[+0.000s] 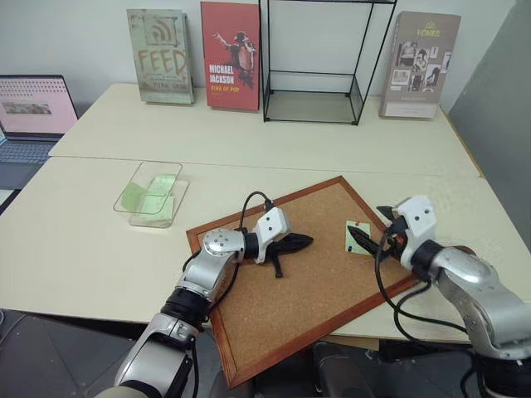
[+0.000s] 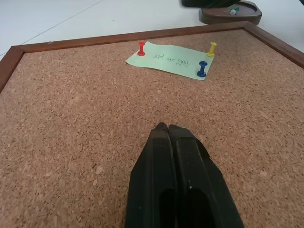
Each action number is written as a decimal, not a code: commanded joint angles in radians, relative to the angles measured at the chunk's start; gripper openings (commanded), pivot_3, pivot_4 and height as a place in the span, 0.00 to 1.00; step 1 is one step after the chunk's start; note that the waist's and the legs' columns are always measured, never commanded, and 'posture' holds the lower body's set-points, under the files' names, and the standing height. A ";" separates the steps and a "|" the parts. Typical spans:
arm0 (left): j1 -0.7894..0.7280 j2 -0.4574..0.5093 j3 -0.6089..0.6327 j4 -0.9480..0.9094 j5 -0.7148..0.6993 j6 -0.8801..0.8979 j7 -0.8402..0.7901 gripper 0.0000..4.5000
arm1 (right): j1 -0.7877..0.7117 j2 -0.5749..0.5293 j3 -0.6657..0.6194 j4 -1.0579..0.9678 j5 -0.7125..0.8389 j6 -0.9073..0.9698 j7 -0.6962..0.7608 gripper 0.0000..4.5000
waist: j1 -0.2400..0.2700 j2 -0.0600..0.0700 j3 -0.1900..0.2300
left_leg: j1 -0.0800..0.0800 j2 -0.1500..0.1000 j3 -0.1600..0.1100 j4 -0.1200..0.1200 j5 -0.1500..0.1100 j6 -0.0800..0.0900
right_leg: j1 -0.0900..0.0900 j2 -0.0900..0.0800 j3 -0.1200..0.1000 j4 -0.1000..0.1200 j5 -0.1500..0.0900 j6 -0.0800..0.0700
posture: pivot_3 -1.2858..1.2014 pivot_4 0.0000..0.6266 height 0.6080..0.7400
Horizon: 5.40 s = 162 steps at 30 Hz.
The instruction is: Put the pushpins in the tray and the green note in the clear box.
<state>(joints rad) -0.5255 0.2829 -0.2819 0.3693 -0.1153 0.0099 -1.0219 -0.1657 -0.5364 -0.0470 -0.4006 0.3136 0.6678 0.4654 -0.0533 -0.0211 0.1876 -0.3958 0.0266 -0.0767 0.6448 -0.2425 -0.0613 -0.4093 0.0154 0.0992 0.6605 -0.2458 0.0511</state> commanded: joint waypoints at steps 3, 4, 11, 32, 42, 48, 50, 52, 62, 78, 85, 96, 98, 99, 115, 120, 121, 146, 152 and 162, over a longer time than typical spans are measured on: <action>0.006 0.011 -0.010 -0.022 0.015 0.003 -0.012 0.00 | -0.069 -0.022 0.034 0.147 -0.055 -0.072 0.044 1.00 | -0.001 0.000 0.000 | 0.000 0.000 0.000 0.000 0.000 0.000 | 0.000 0.000 0.000 0.000 0.000 0.000 | 0.52 0.24 1.00; 0.009 0.012 -0.009 -0.027 0.016 0.007 -0.012 0.00 | -0.075 -0.022 0.038 0.168 -0.060 -0.084 0.049 1.00 | -0.002 0.000 0.000 | 0.000 0.000 0.000 0.000 0.000 0.000 | 0.000 0.000 0.000 0.000 0.000 0.000 | 0.52 0.24 1.00; 0.019 0.021 -0.008 -0.053 0.015 0.031 -0.015 0.00 | -0.107 -0.008 0.060 0.282 -0.104 -0.166 0.065 0.86 | -0.004 0.000 0.000 | 0.000 0.000 0.000 0.000 0.000 0.000 | 0.000 0.000 0.000 0.000 0.000 0.000 | 0.52 0.24 1.00; 0.035 0.030 -0.020 -0.075 0.041 0.052 -0.012 0.00 | -0.116 0.024 0.053 0.277 -0.126 -0.220 0.075 0.01 | -0.004 0.000 0.000 | 0.001 0.000 0.000 0.000 0.000 0.000 | 0.000 0.000 0.000 0.001 0.000 0.000 | 0.52 0.24 1.00; 0.032 0.031 -0.033 -0.059 0.058 0.054 -0.007 0.00 | -0.096 0.018 0.009 0.121 -0.087 -0.160 0.067 0.01 | -0.004 0.000 0.000 | 0.000 0.000 0.000 0.000 0.000 0.000 | 0.000 0.000 0.000 0.001 0.000 0.000 | 0.52 0.24 1.00; 0.037 0.027 -0.039 -0.062 0.061 0.057 -0.005 0.00 | -0.076 0.024 -0.021 0.054 -0.061 -0.107 0.051 0.01 | -0.004 0.001 0.000 | 0.001 0.000 0.000 0.000 0.000 0.000 | 0.001 0.000 0.000 0.001 0.000 0.000 | 0.52 0.24 1.00; 0.040 0.026 -0.042 -0.066 0.061 0.059 -0.004 0.00 | -0.068 0.019 -0.040 0.028 -0.050 -0.092 0.044 0.01 | -0.004 0.001 0.000 | 0.001 0.000 0.000 0.000 0.000 0.000 | 0.001 0.000 0.000 0.001 0.000 0.000 | 0.52 0.24 1.00; 0.044 0.026 -0.043 -0.070 0.061 0.059 -0.002 0.00 | -0.057 0.010 -0.073 -0.002 -0.041 -0.071 0.031 0.01 | -0.003 0.001 0.000 | 0.001 0.000 0.000 0.000 0.000 0.000 | 0.001 0.000 0.000 0.001 0.000 0.000 | 0.52 0.24 1.00; 0.058 0.028 -0.045 -0.076 0.057 0.058 0.008 0.00 | 0.319 -0.156 -0.373 -0.164 -0.096 -0.015 0.046 0.01 | 0.004 0.004 -0.002 | 0.001 0.000 0.000 -0.002 0.000 0.000 | 0.001 0.000 0.000 -0.002 -0.001 0.000 | 0.52 0.24 1.00; 0.075 0.030 -0.047 -0.102 0.060 0.060 0.015 0.00 | 0.359 -0.257 -0.332 0.087 -0.206 -0.089 0.067 0.20 | -0.003 0.005 -0.003 | 0.004 0.000 0.002 -0.001 0.000 0.000 | 0.004 0.000 0.002 -0.002 -0.004 -0.005 | 0.52 0.24 1.00; 0.081 0.035 -0.045 -0.108 0.061 0.061 0.019 0.00 | 0.339 -0.260 -0.355 0.112 -0.194 -0.077 0.084 0.52 | -0.003 0.005 -0.003 | 0.004 0.000 0.002 -0.001 0.000 0.000 | 0.004 0.000 0.002 -0.002 -0.004 -0.005 | 0.52 0.24 1.00; 0.075 0.033 -0.046 -0.098 0.061 0.057 0.024 0.00 | 0.331 -0.220 -0.493 -0.060 0.016 0.026 0.172 0.58 | -0.003 0.005 -0.003 | 0.004 0.000 0.002 -0.001 0.000 0.000 | 0.004 0.000 0.002 -0.002 -0.004 -0.005 | 0.52 0.24 1.00; 0.074 0.033 -0.046 -0.094 0.061 0.056 0.022 0.00 | 0.335 -0.191 -0.472 -0.112 0.065 0.040 0.179 0.58 | -0.003 0.004 -0.003 | 0.004 0.000 0.002 -0.001 0.000 0.000 | 0.004 0.000 0.002 -0.002 -0.004 -0.005 | 0.52 0.24 1.00; 0.073 0.035 -0.047 -0.092 0.062 0.054 0.021 0.00 | 0.339 -0.168 -0.445 -0.142 0.082 0.041 0.173 0.58 | -0.003 0.004 -0.003 | 0.004 0.000 0.002 -0.001 0.000 0.000 | 0.004 0.000 0.002 -0.002 -0.004 -0.005 | 0.52 0.24 1.00; 0.065 0.047 -0.045 -0.089 0.064 0.054 0.016 0.00 | 0.260 0.019 -0.126 -0.091 -0.030 -0.072 0.022 0.58 | -0.003 0.004 -0.003 | 0.004 0.000 0.001 -0.001 0.000 0.000 | 0.003 0.000 0.002 -0.002 -0.004 -0.005 | 0.52 0.24 1.00; 0.062 0.048 -0.043 -0.084 0.065 0.053 0.017 0.00 | 0.251 0.024 -0.088 -0.073 -0.032 -0.079 0.028 0.58 | -0.004 0.004 -0.003 | 0.004 0.000 0.001 -0.001 0.000 0.000 | 0.003 0.000 0.002 -0.002 -0.004 -0.005 | 0.52 0.24 1.00; 0.062 0.048 -0.043 -0.084 0.065 0.053 0.017 0.00 | 0.252 0.024 -0.080 -0.074 -0.031 -0.082 0.031 0.58 | -0.004 0.004 -0.003 | 0.004 0.000 0.001 -0.001 0.000 0.000 | 0.003 0.000 0.002 -0.002 -0.004 -0.005 | 0.52 0.24 1.00; 0.064 0.052 -0.047 -0.079 0.071 0.043 0.018 0.00 | 0.224 0.033 -0.064 -0.015 -0.022 -0.095 0.027 0.25 | -0.004 0.004 -0.003 | 0.004 0.000 0.001 -0.001 0.000 0.000 | 0.003 0.000 0.002 -0.002 -0.004 -0.005 | 0.52 0.24 1.00; 0.062 0.054 -0.047 -0.076 0.072 0.041 0.018 0.00 | 0.230 0.029 -0.072 -0.031 -0.012 -0.094 0.029 0.02 | -0.004 0.004 -0.003 | 0.004 0.000 0.001 -0.001 0.000 0.000 | 0.003 0.000 0.002 -0.002 -0.004 -0.005 | 0.52 0.24 1.00; 0.054 0.057 -0.052 -0.059 0.081 0.028 0.028 0.00 | 0.294 0.047 -0.148 -0.155 0.049 -0.116 0.024 0.01 | -0.003 0.004 -0.003 | 0.003 0.000 0.001 -0.002 0.000 0.000 | 0.002 0.000 0.001 -0.002 -0.004 -0.005 | 0.52 0.24 1.00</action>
<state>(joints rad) -0.4820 0.3192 -0.3270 0.2776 -0.0676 0.0325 -1.0016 0.1192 -0.4903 -0.1287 -0.4784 0.3377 0.5792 0.5012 -0.0559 -0.0171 0.1845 -0.3931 0.0268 -0.0756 0.6430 -0.2426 -0.0612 -0.4071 0.0151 0.1006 0.6580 -0.2499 0.0462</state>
